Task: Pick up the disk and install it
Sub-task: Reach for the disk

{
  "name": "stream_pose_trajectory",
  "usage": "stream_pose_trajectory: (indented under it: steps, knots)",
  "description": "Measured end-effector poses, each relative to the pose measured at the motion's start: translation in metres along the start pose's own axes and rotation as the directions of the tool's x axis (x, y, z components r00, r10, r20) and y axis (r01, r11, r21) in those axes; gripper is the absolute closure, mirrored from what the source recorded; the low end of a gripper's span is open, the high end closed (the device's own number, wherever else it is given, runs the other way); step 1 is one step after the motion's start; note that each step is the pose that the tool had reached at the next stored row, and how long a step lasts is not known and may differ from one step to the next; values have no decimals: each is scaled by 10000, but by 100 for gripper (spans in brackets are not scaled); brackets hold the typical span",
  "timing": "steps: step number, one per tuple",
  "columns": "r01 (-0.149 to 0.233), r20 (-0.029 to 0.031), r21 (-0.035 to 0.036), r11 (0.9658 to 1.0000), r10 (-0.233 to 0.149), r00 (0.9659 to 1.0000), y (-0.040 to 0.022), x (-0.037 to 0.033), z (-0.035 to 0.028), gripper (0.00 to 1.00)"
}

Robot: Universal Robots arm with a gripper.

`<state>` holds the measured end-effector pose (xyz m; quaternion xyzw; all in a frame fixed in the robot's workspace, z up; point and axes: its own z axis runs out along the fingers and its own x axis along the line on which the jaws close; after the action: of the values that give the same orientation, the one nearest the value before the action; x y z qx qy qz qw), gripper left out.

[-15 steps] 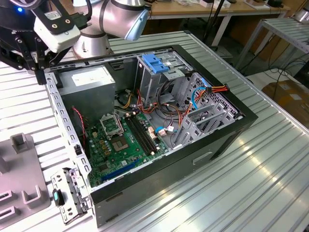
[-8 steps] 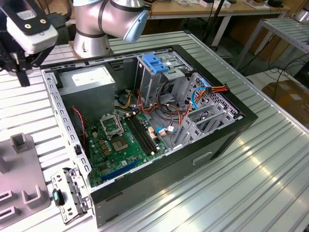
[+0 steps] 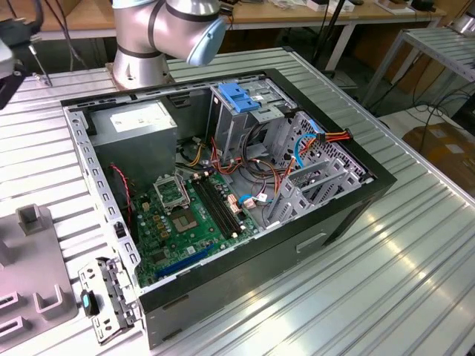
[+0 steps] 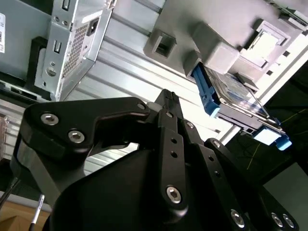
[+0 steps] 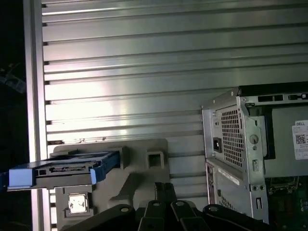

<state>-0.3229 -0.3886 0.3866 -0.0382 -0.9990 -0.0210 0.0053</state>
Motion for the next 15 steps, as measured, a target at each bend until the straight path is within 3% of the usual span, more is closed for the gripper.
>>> stream_pose_trajectory:
  steps: [7, 10, 15]
  knots:
    - [-3, -1, 0, 10000, 3, 10000, -9, 388, 9, 89]
    - [-2, -1, 0, 10000, 2, 10000, -10, 597, 14, 89]
    - [-1, 1, -2, 10000, 1, 10000, -9, 851, 22, 89]
